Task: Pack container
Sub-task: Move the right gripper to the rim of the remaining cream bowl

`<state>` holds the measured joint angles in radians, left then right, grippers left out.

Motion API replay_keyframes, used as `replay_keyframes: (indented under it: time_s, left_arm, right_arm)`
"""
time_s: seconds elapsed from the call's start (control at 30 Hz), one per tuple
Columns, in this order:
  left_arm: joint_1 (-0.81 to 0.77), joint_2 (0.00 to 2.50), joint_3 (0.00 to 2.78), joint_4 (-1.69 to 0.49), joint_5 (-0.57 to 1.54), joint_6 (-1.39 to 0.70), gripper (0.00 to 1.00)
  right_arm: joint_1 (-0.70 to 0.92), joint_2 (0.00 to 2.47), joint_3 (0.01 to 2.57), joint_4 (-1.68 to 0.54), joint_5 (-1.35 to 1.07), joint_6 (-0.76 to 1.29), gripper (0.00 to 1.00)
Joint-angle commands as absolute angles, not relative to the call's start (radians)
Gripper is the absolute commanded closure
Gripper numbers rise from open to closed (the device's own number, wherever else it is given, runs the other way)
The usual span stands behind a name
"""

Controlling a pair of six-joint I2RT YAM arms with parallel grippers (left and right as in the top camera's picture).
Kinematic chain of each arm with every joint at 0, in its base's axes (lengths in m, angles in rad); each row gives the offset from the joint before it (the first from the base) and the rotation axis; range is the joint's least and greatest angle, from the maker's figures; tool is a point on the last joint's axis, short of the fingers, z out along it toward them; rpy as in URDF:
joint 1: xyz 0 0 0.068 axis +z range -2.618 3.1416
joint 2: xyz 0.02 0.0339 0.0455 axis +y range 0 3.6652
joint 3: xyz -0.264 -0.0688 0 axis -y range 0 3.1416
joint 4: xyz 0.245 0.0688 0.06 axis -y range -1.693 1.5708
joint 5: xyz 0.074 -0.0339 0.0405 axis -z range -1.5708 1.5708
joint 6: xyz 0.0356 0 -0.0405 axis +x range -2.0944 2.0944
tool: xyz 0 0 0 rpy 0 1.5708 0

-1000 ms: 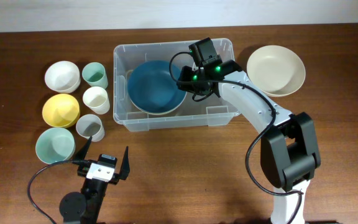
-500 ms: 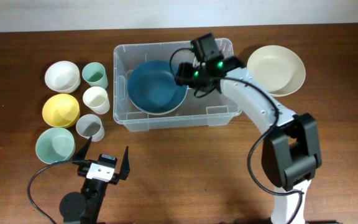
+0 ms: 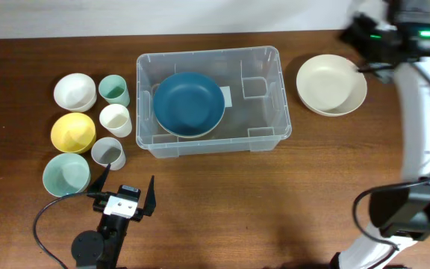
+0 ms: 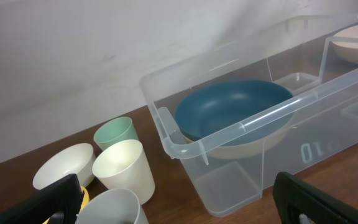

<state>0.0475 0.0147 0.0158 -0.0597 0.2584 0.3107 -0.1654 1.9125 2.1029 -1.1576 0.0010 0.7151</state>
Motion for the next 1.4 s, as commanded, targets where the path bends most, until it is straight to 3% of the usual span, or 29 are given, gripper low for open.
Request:
replay_keyframes:
  time_s: [0.0, 0.17, 0.47, 1.37]
  left_arm:
    - [0.054, 0.012, 0.009, -0.060, 0.273, 0.300, 0.00]
    - [0.054, 0.012, 0.009, -0.060, 0.273, 0.300, 0.00]
    - [0.054, 0.012, 0.009, -0.060, 0.273, 0.300, 0.00]
    - [0.054, 0.012, 0.009, -0.060, 0.273, 0.300, 0.00]
  right_arm:
    - [-0.264, 1.937, 2.050, -1.175, -0.057, 0.798, 0.01]
    - [-0.335, 1.974, 1.939, -1.140, -0.102, 0.798, 0.01]
    - [-0.280, 2.033, 1.774, -0.959, -0.097, 0.783, 0.01]
    - [-0.234, 2.180, 1.770, -0.923, -0.094, 0.784, 0.01]
